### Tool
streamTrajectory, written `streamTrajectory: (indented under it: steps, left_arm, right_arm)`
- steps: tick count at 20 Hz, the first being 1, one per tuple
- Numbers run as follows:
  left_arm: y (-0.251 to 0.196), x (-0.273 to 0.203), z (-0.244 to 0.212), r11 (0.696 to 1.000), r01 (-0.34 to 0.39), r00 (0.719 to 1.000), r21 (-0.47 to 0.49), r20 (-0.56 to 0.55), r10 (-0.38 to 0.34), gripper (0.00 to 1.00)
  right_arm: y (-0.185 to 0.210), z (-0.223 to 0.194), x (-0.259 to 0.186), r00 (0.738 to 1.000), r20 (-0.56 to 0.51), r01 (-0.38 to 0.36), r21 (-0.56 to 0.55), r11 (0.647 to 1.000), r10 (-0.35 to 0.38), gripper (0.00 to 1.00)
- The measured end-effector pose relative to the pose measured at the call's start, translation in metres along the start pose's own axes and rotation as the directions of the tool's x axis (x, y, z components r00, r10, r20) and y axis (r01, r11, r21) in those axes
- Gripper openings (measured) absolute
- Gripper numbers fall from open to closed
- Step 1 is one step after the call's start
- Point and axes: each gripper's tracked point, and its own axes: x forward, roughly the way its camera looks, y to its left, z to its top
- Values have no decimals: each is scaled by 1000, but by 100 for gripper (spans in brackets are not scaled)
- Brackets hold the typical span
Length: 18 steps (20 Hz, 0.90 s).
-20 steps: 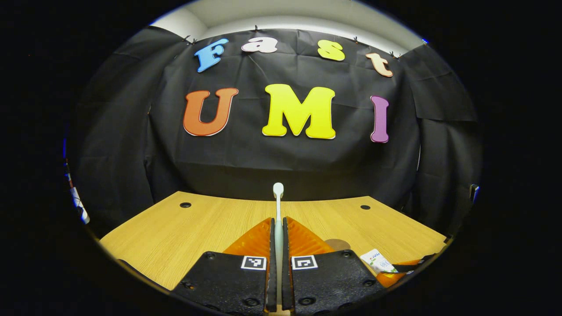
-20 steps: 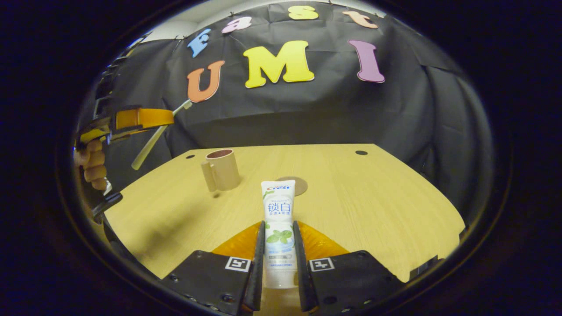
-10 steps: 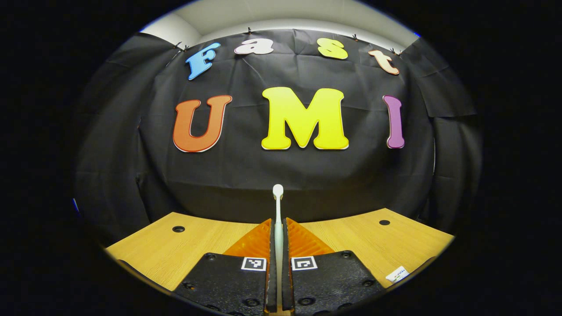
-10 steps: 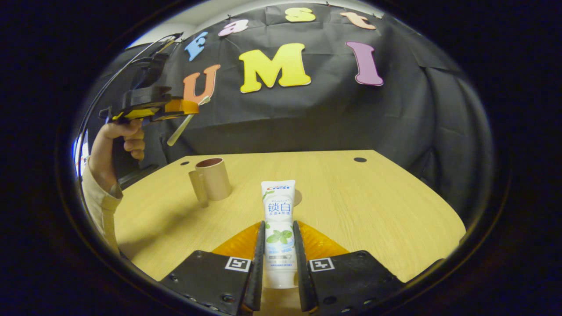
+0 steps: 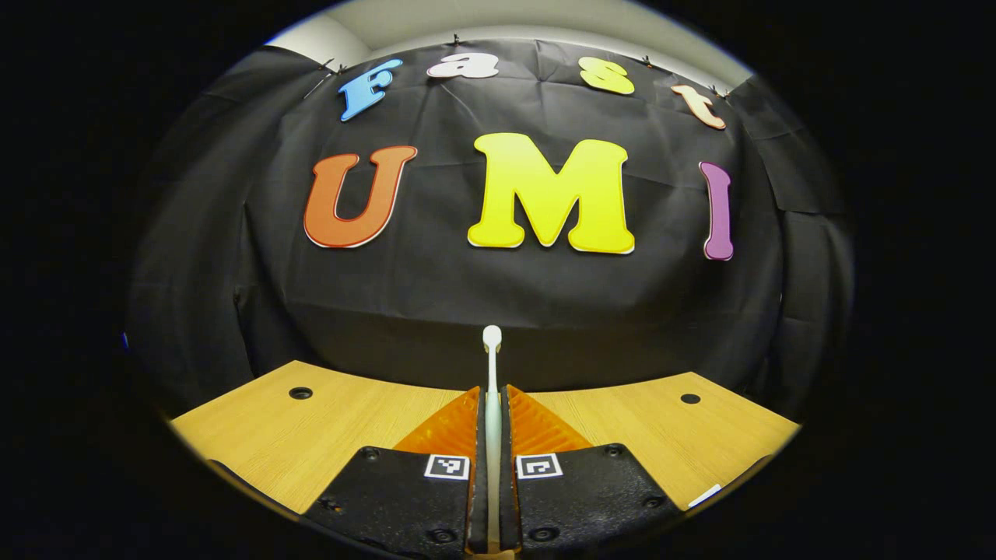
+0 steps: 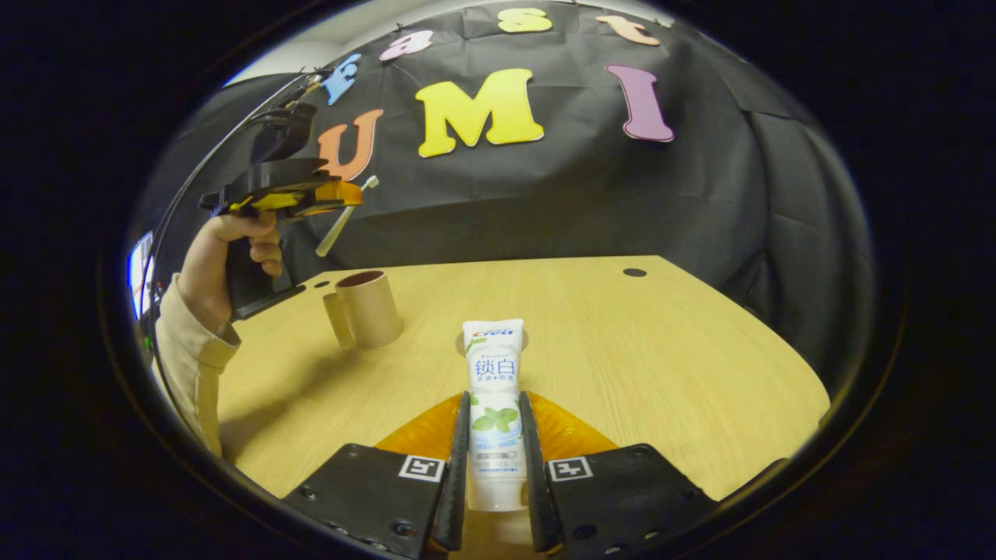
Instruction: Put the toothbrush and toothpaste on the desktop into the cup, then pick up the cup and place it on the coaster on the desktop.
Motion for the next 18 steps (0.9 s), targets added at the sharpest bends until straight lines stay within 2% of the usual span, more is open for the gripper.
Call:
streamTrajectory:
  steps: [6,7,8,18]
  left_arm:
    - [1,1,-1,1000,0,1000,16,-3,0,10]
    - [1,2,-1,1000,-4,1000,19,-2,4,5]
    - [1,2,0,1000,-4,1000,22,-1,4,11]
    - [-5,-1,-16,999,27,998,41,-62,-25,14]
  right_arm:
    - [0,-5,2,1000,-8,3,7,1000,-2,34]
    - [-1,-5,2,1000,-6,4,6,1000,-4,34]
    - [-1,-5,2,1000,-5,6,6,1000,-6,34]
    - [-1,-9,5,1000,-12,11,10,1000,-11,34]
